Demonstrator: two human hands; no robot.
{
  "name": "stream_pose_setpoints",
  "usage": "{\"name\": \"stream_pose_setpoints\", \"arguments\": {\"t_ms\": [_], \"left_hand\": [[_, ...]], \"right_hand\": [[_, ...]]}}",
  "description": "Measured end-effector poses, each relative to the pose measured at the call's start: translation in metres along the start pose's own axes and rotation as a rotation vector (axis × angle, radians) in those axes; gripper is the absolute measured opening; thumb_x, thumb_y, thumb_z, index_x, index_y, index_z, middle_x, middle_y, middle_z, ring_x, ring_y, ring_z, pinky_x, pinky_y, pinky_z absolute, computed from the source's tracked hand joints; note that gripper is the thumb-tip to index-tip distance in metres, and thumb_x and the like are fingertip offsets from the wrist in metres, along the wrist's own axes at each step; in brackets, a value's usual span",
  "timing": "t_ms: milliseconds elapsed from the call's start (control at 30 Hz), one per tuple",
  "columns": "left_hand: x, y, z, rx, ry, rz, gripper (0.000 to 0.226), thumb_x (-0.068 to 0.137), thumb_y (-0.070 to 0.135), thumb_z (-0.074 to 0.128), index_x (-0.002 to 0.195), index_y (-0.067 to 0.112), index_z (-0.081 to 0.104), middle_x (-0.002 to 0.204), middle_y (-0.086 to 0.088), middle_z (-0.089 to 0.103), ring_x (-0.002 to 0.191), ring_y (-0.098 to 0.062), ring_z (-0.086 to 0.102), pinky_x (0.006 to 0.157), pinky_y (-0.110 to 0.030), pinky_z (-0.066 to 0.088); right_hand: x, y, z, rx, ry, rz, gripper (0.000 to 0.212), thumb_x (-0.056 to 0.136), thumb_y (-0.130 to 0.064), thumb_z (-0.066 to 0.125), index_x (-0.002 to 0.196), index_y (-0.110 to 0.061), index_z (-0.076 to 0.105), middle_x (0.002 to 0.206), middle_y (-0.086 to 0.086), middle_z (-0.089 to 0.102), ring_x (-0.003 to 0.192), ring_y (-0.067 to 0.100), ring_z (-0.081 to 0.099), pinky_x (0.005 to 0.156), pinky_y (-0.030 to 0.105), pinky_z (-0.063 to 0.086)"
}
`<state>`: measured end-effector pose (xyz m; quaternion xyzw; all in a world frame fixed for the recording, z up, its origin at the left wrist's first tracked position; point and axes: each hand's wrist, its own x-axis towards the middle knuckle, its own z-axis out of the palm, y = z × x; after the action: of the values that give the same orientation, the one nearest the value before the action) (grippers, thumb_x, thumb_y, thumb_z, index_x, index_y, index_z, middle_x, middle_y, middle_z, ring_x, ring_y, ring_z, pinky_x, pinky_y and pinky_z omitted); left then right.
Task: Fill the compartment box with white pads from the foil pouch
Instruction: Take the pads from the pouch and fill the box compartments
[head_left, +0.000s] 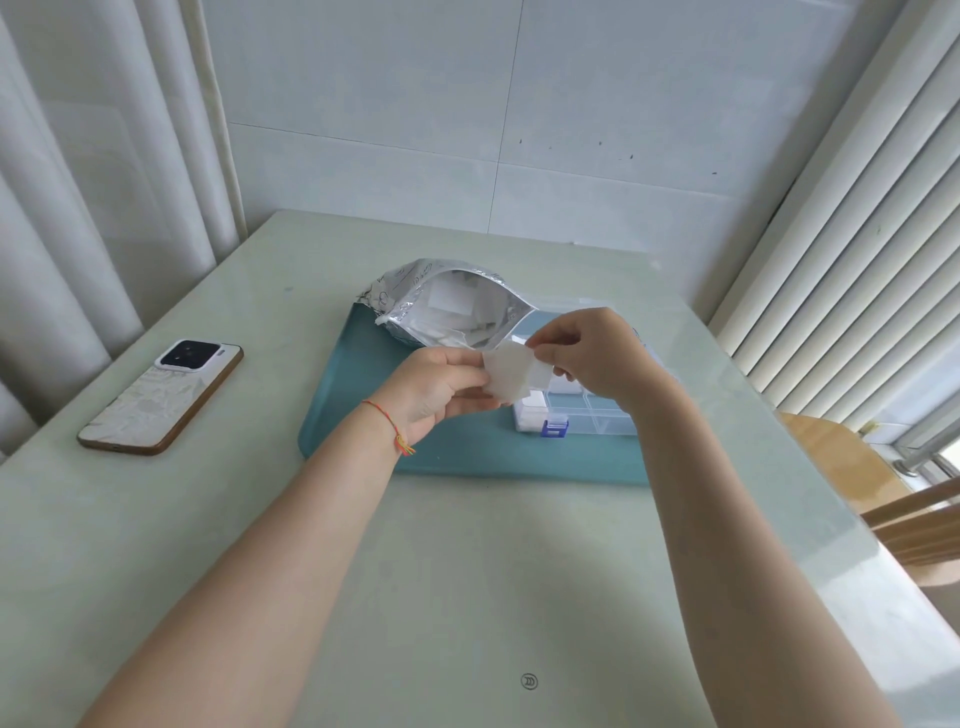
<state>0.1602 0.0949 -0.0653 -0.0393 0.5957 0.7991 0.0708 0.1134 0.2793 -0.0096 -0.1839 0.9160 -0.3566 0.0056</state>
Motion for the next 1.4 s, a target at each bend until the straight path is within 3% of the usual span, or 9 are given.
{"name": "stream_pose_setpoints", "arguments": {"t_ms": [233, 367, 500, 700, 867, 1033, 1167, 1300, 1400], "left_hand": [[0.001, -0.002, 0.002, 0.005, 0.063, 0.022, 0.030, 0.087, -0.017, 0.055, 0.111, -0.003, 0.065, 0.089, -0.011, 0.071, 0.066, -0.019, 0.072, 0.064, -0.024, 0.059], [0.003, -0.003, 0.001, -0.020, 0.161, 0.036, 0.034, 0.086, -0.020, 0.053, 0.116, -0.009, 0.063, 0.096, -0.016, 0.068, 0.066, -0.018, 0.070, 0.062, -0.023, 0.059], [0.005, -0.005, 0.001, -0.010, 0.156, 0.035, 0.035, 0.085, -0.019, 0.053, 0.118, -0.012, 0.062, 0.103, -0.019, 0.067, 0.074, -0.022, 0.069, 0.067, -0.026, 0.060], [0.006, -0.006, 0.000, 0.019, 0.153, 0.052, 0.036, 0.085, -0.019, 0.053, 0.118, -0.009, 0.062, 0.105, -0.018, 0.067, 0.086, -0.026, 0.067, 0.069, -0.026, 0.060], [0.004, -0.006, 0.001, 0.033, 0.166, 0.047, 0.035, 0.085, -0.019, 0.054, 0.117, -0.009, 0.063, 0.103, -0.018, 0.067, 0.083, -0.027, 0.067, 0.071, -0.028, 0.061], [0.005, -0.006, -0.001, 0.018, 0.253, 0.059, 0.033, 0.085, -0.020, 0.054, 0.115, -0.011, 0.063, 0.107, -0.021, 0.067, 0.084, -0.029, 0.068, 0.067, -0.025, 0.060], [0.006, -0.003, 0.003, -0.074, 0.272, 0.057, 0.025, 0.090, -0.012, 0.055, 0.113, -0.010, 0.062, 0.103, -0.023, 0.068, 0.083, -0.031, 0.069, 0.067, -0.026, 0.061], [0.004, 0.005, 0.007, -0.284, 0.215, 0.008, 0.019, 0.098, 0.010, 0.049, 0.102, -0.002, 0.062, 0.072, -0.014, 0.070, 0.065, -0.024, 0.069, 0.070, -0.030, 0.061], [0.002, 0.009, 0.006, -0.359, 0.168, 0.007, 0.027, 0.099, 0.021, 0.050, 0.104, -0.002, 0.063, 0.078, -0.016, 0.072, 0.067, -0.027, 0.071, 0.068, -0.030, 0.061]], "right_hand": [[0.005, -0.003, 0.009, -0.007, 0.025, 0.018, 0.017, 0.090, -0.008, 0.060, 0.094, -0.017, 0.074, 0.062, -0.003, 0.061, 0.045, 0.000, 0.049, 0.055, 0.023, 0.045], [0.007, 0.001, 0.009, 0.047, 0.156, 0.082, 0.019, 0.091, -0.009, 0.057, 0.091, -0.019, 0.073, 0.063, -0.006, 0.062, 0.047, -0.001, 0.052, 0.054, 0.021, 0.041], [0.004, 0.000, 0.014, 0.025, 0.061, 0.115, 0.014, 0.091, -0.020, 0.060, 0.090, -0.015, 0.072, 0.066, 0.001, 0.064, 0.051, 0.008, 0.051, 0.051, 0.021, 0.038], [0.002, -0.007, 0.013, 0.233, 0.038, 0.117, 0.043, 0.093, -0.045, 0.059, 0.086, -0.005, 0.071, 0.068, 0.001, 0.063, 0.048, 0.011, 0.052, 0.052, 0.023, 0.045], [0.001, -0.004, 0.013, 0.127, 0.078, 0.114, 0.023, 0.084, -0.024, 0.074, 0.066, -0.012, 0.064, 0.052, -0.002, 0.056, 0.038, 0.007, 0.043, 0.043, 0.017, 0.036], [0.003, -0.001, 0.010, 0.416, 0.326, 0.185, 0.013, 0.089, -0.014, 0.066, 0.079, -0.007, 0.064, 0.055, -0.001, 0.062, 0.042, 0.011, 0.050, 0.048, 0.023, 0.041], [-0.007, -0.014, 0.012, 0.804, 0.064, 0.197, 0.005, 0.094, -0.006, 0.058, 0.091, -0.004, 0.056, 0.077, 0.014, 0.071, 0.057, 0.024, 0.067, 0.048, 0.024, 0.049], [-0.009, -0.021, 0.025, 0.590, -0.068, 0.199, 0.006, 0.094, -0.010, 0.058, 0.091, -0.005, 0.056, 0.080, 0.013, 0.074, 0.056, 0.024, 0.067, 0.045, 0.025, 0.045], [-0.008, -0.019, 0.031, 0.337, -0.030, 0.181, 0.013, 0.090, -0.015, 0.061, 0.089, -0.002, 0.064, 0.068, 0.004, 0.072, 0.047, 0.018, 0.058, 0.044, 0.024, 0.037]]}}
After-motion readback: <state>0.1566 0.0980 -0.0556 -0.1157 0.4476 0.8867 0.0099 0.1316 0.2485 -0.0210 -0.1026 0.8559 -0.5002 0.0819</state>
